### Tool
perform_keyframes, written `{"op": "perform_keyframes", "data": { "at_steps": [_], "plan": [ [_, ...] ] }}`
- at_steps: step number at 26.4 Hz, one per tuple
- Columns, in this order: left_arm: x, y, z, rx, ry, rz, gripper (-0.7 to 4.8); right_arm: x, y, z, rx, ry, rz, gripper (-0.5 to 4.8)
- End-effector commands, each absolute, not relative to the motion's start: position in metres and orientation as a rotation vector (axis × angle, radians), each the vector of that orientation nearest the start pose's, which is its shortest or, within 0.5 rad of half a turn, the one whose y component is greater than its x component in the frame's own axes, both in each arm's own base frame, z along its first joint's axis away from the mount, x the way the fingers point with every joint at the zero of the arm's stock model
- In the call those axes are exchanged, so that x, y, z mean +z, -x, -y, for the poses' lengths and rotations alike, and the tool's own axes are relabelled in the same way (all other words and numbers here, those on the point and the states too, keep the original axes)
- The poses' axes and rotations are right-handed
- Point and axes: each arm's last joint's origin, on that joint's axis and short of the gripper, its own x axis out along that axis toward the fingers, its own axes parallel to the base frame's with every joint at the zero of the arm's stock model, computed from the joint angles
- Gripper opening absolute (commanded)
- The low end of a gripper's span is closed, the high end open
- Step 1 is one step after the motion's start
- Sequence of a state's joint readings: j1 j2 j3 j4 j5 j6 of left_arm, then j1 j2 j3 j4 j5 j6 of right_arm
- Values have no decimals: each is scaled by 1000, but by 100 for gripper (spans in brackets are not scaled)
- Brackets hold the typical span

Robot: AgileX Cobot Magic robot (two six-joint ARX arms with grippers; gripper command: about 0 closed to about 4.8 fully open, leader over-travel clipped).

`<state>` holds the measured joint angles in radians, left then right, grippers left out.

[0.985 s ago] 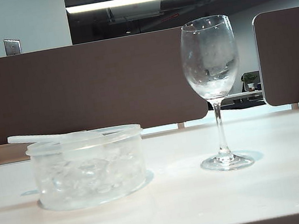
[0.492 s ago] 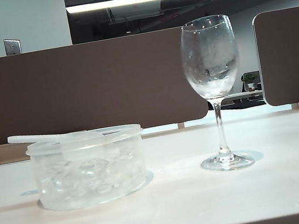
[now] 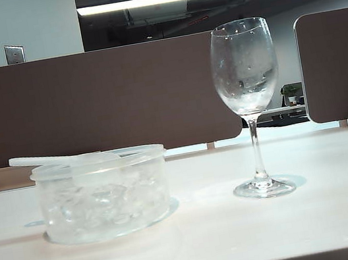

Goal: Pick up an ice shovel filled with ice cubes and pour the ice from the shovel into the glass.

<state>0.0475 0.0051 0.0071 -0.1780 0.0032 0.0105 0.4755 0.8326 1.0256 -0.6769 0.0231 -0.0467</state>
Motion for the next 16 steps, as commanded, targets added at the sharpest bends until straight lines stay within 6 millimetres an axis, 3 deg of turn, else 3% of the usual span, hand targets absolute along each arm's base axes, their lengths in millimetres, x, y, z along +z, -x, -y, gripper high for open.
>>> {"op": "perform_keyframes", "data": {
  "at_steps": [1,13,16],
  "plan": [
    [148,-96,-5,47,-10,-184,-5,356,-141,-77,476,149,-514,1],
    [148,-96,-5,47,-10,-184,-5,341,-148,-85,465,100,-668,1],
    [148,-96,-5,47,-10,-184,-5,341,-146,-87,557,82,-690,0]
  ]
}}
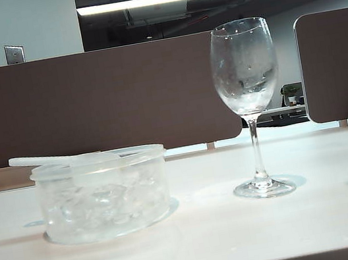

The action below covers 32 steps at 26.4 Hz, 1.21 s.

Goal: Pick up an ice shovel filled with ice cubes and pour the ice from the shovel into the glass.

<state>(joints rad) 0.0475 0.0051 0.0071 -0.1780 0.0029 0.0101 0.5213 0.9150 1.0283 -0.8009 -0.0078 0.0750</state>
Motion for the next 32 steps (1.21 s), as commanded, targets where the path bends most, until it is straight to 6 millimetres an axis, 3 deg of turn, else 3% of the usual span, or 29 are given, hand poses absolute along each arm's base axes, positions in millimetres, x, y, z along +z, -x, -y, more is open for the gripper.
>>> {"op": "perform_keyframes", "data": {
  "at_steps": [1,6,10,20,32],
  "plan": [
    [148,-96,-5,47,-10,-184,-5,341,-146,-87,572,89,-688,0],
    [148,-96,-5,47,-10,-184,-5,341,-143,-89,731,202,-653,0],
    [148,-96,-5,47,-10,-184,-5,340,-142,-90,762,258,-643,0],
    [148,-96,-5,47,-10,-184,-5,340,-138,-89,779,307,-635,0],
    [148,-96,-5,47,-10,-184,-5,351,-120,-77,776,307,-550,0]
  ]
}}
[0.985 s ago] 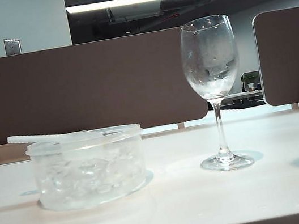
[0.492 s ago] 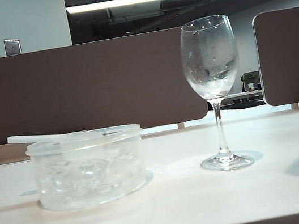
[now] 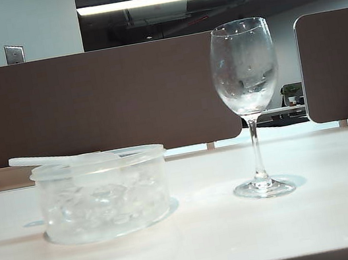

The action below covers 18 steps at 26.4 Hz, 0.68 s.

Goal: Pick up an ice shovel filled with ice cubes and pour the ice from the shovel into the glass.

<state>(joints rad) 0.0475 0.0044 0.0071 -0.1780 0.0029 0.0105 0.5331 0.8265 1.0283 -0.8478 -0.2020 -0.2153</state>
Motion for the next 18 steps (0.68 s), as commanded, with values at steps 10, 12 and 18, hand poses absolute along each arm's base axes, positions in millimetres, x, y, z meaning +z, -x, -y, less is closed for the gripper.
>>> {"op": "perform_keyframes", "data": {
  "at_steps": [10,12,18],
  "plan": [
    [148,-96,-5,47,-10,-184,-5,350,-113,-74,780,305,-581,0],
    [148,-96,-5,47,-10,-184,-5,349,-113,-74,784,303,-584,0],
    [148,-96,-5,47,-10,-184,-5,350,-112,-75,840,282,-581,0]
  ]
}}
